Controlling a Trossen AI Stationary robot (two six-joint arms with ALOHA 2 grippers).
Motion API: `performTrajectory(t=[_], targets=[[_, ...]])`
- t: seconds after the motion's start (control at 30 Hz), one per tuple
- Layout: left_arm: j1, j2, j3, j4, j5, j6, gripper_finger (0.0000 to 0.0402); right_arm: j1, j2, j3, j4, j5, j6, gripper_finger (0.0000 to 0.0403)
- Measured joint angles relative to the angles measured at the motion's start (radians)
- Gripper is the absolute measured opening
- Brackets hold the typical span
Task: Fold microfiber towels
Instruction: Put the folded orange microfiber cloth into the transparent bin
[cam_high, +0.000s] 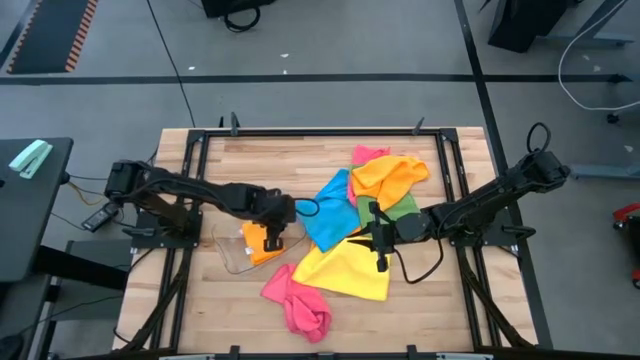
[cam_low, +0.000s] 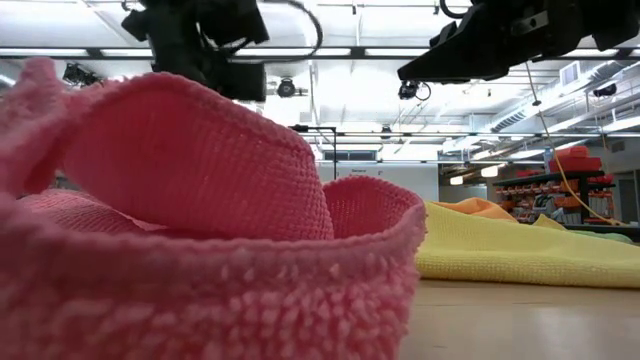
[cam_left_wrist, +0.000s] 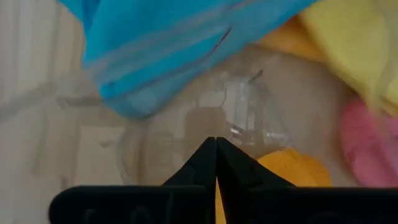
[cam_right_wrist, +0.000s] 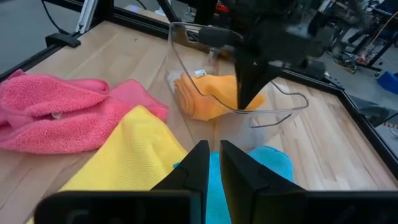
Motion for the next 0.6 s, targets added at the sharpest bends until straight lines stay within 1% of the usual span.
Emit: performTrajectory(t=[0.1,0.17,0.27,0.47,0.53,0.6], targets=[[-0.019,0.024,-0.019,-0.028,-0.002,-0.028,0.0038,0.000,0.000,0.000,0.003,0.000,0.000,0.0045],[-0.029,0.029,-0.028,-0.043,-0.002,-0.029,0.0040,0.000,0.000,0.000,0.004,0.000,0.000,0.0045],[-0.039,0.031,-0.029,-0.078,-0.002,-0.028,0.0034,0.000,0.000,0.000,0.006,0.000,0.000,0.0045],[-0.043,0.031,0.014,-0.265,0.060,0.002,0.0013,0.000,0.000,0.002,0.024,0.000,-0.004,0.0045],[-0.043,0.031,0.025,-0.276,0.070,0.005,0.0010,-0.004,0.000,0.002,0.027,-0.001,-0.011,0.0045],[-0.043,0.031,0.028,-0.239,0.069,0.005,0.0011,-0.004,0.000,0.002,0.029,0.000,-0.011,0.0045]])
